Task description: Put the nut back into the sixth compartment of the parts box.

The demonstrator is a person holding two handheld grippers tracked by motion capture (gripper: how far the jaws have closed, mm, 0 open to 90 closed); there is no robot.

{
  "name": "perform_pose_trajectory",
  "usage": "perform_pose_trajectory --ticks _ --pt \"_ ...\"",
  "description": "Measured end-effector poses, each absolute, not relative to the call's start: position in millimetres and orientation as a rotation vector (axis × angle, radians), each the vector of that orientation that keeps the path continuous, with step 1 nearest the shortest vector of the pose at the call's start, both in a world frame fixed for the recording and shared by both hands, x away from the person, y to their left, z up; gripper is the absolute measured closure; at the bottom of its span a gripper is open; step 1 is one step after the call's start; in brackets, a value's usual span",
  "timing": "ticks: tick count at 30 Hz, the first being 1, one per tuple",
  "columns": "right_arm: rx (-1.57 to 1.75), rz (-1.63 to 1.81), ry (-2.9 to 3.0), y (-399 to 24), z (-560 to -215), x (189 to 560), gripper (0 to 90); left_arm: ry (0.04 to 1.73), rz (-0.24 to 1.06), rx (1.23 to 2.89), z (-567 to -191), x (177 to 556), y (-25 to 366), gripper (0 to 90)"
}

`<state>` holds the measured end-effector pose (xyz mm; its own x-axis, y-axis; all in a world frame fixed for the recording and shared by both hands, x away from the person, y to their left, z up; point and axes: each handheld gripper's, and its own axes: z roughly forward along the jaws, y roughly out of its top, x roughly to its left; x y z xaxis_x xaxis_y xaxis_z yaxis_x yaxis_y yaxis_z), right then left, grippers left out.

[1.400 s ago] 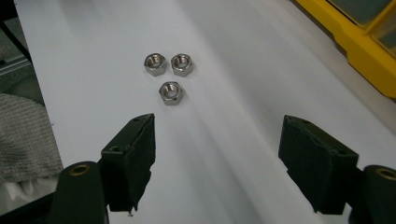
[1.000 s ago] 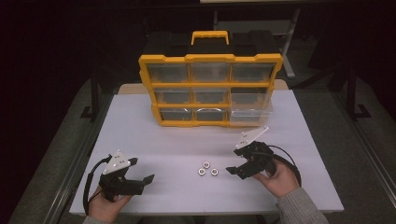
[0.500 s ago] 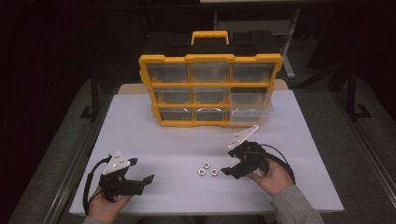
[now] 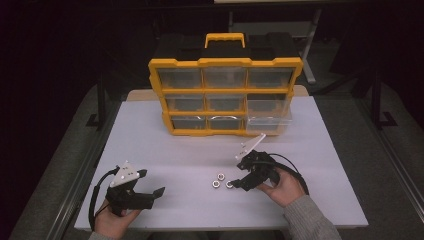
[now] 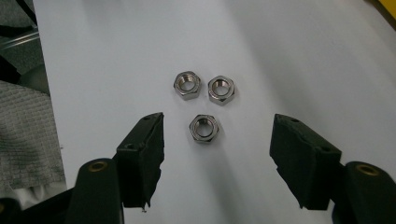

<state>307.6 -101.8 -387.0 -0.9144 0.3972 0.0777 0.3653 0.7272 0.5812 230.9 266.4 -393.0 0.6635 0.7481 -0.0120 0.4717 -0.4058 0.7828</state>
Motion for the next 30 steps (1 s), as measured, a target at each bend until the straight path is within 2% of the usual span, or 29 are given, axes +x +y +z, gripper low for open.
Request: perform_pose_trajectory --ticks 9,30 --pt "0.609 0.902 2.925 -86 -399 312 40.6 0.943 0.437 2.084 -393 231 268 14.7" --pt "0.561 0.748 2.985 -68 -424 317 62.6 0.944 0.438 2.084 -393 231 267 14.7"
